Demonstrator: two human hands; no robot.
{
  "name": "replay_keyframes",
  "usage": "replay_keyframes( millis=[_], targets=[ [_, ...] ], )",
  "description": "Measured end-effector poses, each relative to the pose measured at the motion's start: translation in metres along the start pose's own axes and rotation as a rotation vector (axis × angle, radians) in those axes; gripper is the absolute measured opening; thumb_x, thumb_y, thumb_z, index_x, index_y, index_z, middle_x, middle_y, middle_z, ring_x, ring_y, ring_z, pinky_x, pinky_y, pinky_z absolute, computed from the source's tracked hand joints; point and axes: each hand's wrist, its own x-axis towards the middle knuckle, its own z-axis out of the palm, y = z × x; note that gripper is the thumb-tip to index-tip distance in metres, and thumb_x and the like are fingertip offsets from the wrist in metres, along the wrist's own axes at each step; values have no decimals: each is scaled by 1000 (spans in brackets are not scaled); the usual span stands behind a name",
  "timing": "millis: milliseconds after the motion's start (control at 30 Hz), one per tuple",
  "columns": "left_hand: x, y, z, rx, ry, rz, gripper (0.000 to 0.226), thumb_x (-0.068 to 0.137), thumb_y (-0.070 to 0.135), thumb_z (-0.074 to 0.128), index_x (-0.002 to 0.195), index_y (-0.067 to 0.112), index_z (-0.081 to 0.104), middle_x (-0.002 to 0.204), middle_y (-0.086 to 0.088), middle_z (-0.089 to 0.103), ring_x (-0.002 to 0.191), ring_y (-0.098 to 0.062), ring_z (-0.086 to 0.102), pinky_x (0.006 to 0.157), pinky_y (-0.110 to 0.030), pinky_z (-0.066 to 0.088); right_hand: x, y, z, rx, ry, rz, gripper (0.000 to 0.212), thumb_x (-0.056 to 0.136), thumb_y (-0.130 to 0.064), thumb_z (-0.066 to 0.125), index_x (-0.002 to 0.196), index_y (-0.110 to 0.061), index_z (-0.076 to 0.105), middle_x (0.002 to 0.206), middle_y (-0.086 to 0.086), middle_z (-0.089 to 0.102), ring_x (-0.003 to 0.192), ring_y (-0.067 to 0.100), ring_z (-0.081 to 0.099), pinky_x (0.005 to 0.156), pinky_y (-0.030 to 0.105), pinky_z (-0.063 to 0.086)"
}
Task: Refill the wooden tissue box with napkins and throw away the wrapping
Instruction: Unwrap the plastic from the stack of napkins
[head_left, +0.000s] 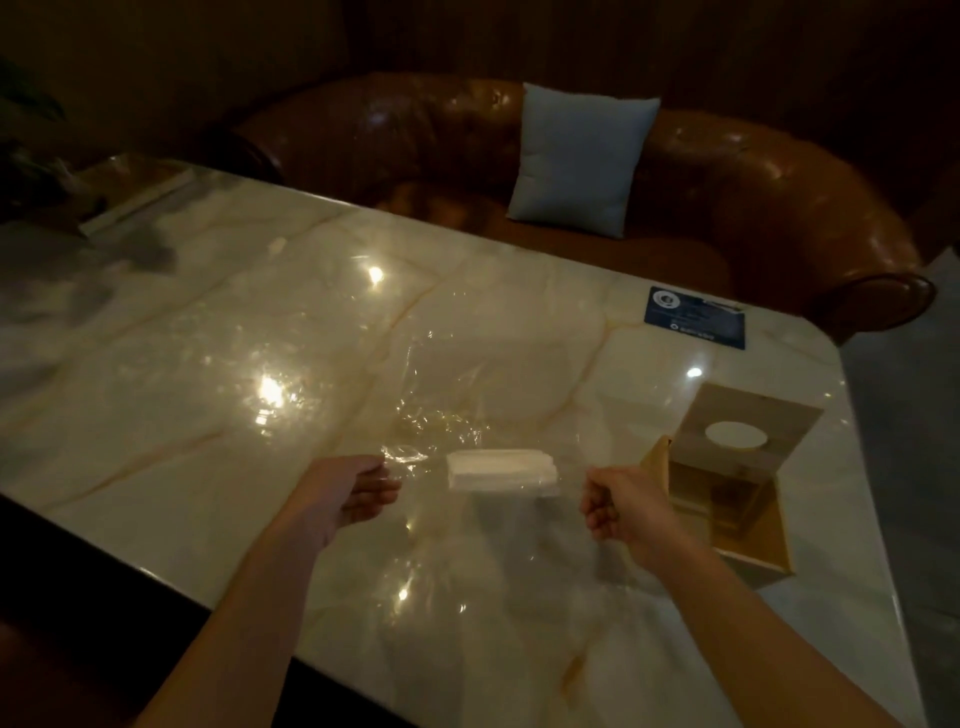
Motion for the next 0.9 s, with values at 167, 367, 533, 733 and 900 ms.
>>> replay_keyframes(
  millis=[167, 367, 533, 733, 900],
  targets=[
    [-1, 26, 8, 29, -31, 85, 20, 88, 18, 57, 73, 5, 61, 48, -3, 69, 41, -11, 65, 40, -15, 50, 0, -28, -3, 15, 21, -30, 27, 88, -7, 47, 62, -8, 51, 50, 11, 52, 38, 19, 44, 41, 23, 37],
    [-5, 45, 11, -72, -106, 196, 20, 89, 20, 55, 75, 7, 61, 55, -2, 72, 48, -10, 67, 44, -17, 53, -7, -45, -10, 92, 0, -118, 23, 88, -9, 49, 66, -7, 54, 48, 8, 55, 39, 18, 47, 37, 22, 41],
    [-4, 25, 9, -116, -128, 233, 18, 90, 17, 51, 76, 11, 60, 59, 0, 71, 55, -11, 69, 49, -19, 53, -16, -30, -10, 95, 0, -171, 25, 92, -12, 47, 68, -7, 52, 57, 11, 56, 44, 19, 49, 41, 25, 41],
    [1, -30, -12, 105, -135, 49, 10, 88, 5, 55, 80, 8, 60, 63, -3, 72, 55, -11, 67, 54, -23, 54, -23, 37, -6, -10, -49, -6, 18, 91, -7, 48, 74, -4, 53, 59, 10, 53, 45, 17, 50, 38, 22, 42],
    [5, -54, -23, 381, -158, -148, 14, 79, -1, 65, 72, 10, 60, 57, -2, 70, 48, -10, 64, 54, -21, 50, -13, 75, -12, -83, -95, 95, 27, 86, -1, 54, 59, -7, 55, 49, 5, 56, 38, 12, 50, 36, 14, 38]
  ],
)
